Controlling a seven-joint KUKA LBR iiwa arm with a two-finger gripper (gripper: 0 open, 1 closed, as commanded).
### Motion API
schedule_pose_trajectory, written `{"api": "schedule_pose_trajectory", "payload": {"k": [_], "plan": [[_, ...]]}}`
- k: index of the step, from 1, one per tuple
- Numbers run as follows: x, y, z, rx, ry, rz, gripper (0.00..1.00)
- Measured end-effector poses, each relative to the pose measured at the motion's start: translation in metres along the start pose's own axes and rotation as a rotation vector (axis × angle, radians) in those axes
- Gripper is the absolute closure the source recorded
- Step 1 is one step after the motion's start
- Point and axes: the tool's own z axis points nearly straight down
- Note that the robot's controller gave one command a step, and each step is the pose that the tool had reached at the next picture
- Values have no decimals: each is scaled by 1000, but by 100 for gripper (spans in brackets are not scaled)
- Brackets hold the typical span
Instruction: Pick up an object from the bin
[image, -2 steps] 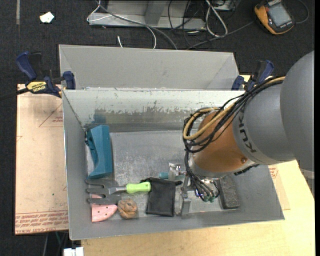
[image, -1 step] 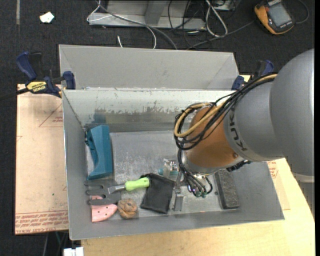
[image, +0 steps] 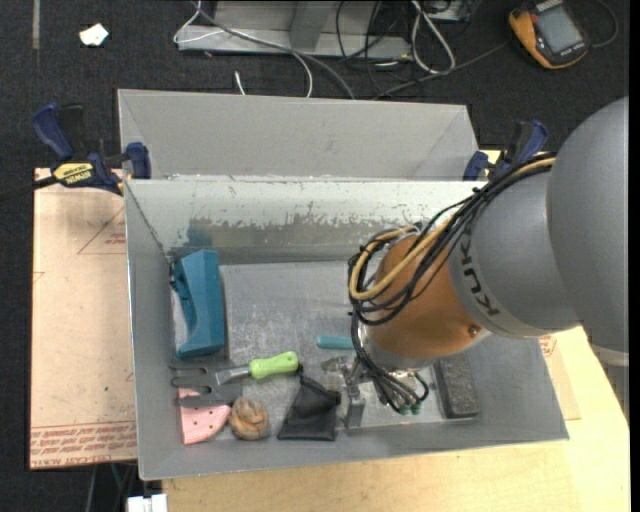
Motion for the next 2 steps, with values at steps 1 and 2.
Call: {"api": "schedule_pose_trajectory", "payload": {"k": [1,2], "plan": [[0,0,0,0,0,-1,100],[-3,-11,-73,0,4,16,100]]}}
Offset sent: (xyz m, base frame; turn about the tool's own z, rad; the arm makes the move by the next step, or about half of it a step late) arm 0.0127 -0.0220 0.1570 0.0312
